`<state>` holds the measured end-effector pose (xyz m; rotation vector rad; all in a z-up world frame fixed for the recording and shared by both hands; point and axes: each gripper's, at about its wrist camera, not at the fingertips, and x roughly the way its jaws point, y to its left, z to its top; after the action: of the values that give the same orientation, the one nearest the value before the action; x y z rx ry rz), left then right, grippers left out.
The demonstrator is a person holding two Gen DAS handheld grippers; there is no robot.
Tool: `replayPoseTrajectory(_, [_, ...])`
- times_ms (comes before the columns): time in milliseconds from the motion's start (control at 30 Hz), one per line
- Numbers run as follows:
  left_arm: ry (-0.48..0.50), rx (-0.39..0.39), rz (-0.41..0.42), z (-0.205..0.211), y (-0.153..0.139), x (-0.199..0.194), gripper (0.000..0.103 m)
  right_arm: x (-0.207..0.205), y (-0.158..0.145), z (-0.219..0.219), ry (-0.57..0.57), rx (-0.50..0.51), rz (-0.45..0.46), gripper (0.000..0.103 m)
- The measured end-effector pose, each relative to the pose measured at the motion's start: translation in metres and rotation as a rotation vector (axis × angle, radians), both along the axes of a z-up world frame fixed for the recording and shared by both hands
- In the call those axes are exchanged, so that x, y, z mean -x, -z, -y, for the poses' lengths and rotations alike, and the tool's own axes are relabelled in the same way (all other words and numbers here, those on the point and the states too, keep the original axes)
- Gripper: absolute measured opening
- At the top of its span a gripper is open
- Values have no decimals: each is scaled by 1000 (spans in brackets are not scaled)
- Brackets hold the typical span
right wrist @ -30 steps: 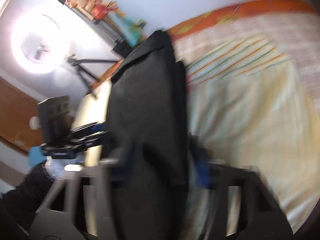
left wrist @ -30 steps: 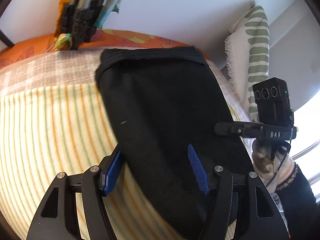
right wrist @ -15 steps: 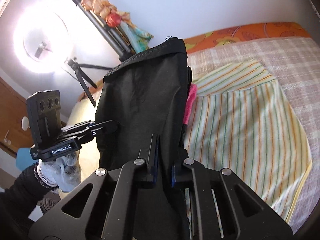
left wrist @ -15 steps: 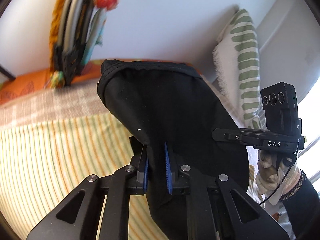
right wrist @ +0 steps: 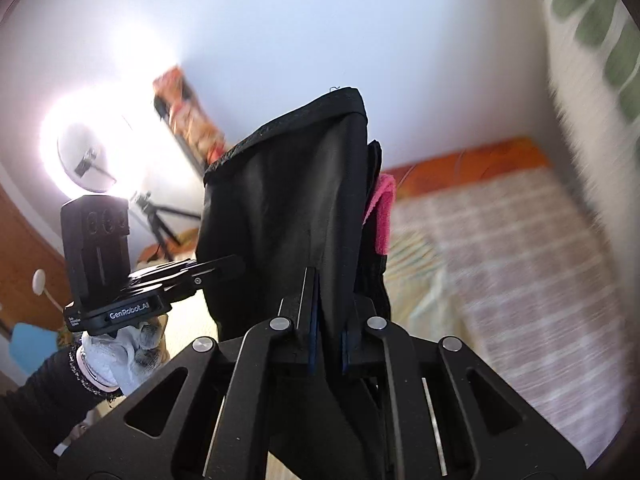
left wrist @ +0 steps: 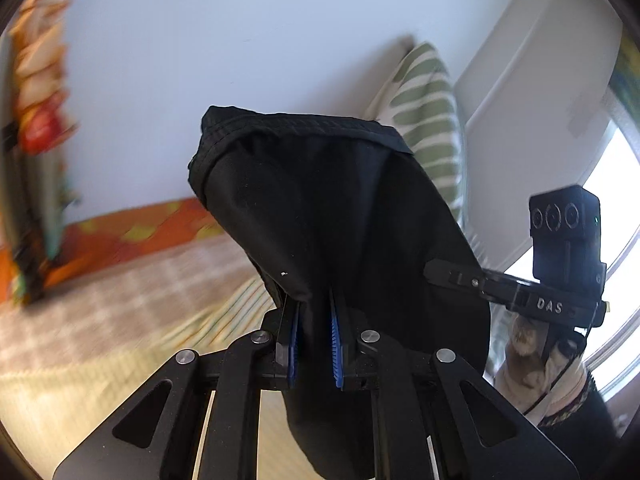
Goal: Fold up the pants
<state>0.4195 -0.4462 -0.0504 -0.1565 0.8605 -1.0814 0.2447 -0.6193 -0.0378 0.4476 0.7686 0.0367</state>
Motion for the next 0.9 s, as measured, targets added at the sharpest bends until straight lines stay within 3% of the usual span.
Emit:
replayPoseTrajectory(133, [-6, 11, -33, 23, 8, -16, 11, -14, -7, 28, 34, 3, -9, 9])
replayPoseTrajectory(333, [-63, -105, -34, 31, 48, -37, 11, -57, 53, 47, 34, -52, -92, 9])
replayPoseTrajectory(500, [-80, -205, -34, 39, 73, -57, 11, -83, 95, 53, 48, -35, -139, 9])
replayPoseTrajectory(567, [-97, -237, -42, 43, 77, -59, 17, -93, 106, 56, 64, -5, -167, 10])
replayPoseTrajectory(667, [-137, -301, -11, 46, 76, -61, 28, -102, 113, 60, 140, 96, -240, 26])
replayPoseTrajectory(733, [-185, -342, 13, 44, 73, -62, 45, -101, 110, 61, 194, 180, -263, 26])
replayPoseTrajectory(900, [-233, -354, 20, 27, 70, -68, 46, -81, 90, 56, 220, 215, -230, 27])
